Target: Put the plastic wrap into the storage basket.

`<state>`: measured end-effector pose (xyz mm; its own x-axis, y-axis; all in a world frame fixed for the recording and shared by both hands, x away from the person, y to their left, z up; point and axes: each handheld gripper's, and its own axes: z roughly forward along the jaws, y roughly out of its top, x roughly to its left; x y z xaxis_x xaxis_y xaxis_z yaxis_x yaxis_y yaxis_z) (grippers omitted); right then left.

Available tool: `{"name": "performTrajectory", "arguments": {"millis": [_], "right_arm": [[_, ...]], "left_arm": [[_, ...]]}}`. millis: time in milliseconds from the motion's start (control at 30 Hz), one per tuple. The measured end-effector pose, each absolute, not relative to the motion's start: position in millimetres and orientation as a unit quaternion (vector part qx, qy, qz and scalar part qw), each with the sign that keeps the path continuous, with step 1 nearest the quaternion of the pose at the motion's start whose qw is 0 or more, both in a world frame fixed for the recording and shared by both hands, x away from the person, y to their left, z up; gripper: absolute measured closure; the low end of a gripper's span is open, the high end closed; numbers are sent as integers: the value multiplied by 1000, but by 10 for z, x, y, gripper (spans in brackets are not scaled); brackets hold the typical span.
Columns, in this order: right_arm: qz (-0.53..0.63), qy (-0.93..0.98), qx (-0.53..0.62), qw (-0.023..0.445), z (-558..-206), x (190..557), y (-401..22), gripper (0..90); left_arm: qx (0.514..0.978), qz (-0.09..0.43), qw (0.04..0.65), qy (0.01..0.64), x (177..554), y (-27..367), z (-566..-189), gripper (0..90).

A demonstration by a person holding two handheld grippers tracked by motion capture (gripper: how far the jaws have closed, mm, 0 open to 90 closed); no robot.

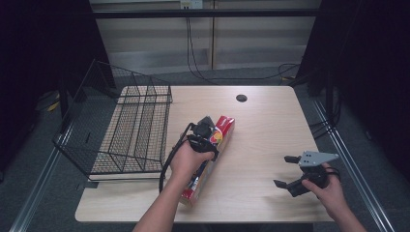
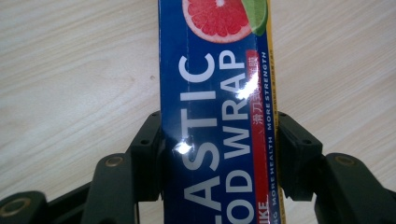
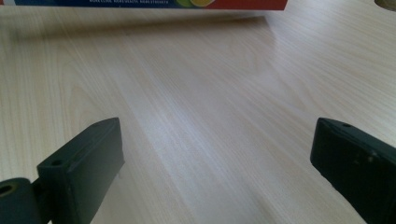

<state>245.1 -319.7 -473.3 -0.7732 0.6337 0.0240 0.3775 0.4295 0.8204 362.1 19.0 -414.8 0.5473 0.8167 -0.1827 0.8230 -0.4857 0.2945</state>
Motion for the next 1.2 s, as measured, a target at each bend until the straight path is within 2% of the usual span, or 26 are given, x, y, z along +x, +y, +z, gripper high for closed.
{"name": "performTrajectory", "arguments": {"millis": [1200], "right_arm": [[443,831,302,149,-4723,2447,-3193,21]], "left_arm": [[849,-5,185,495,3805,379,-3366,443]]}}
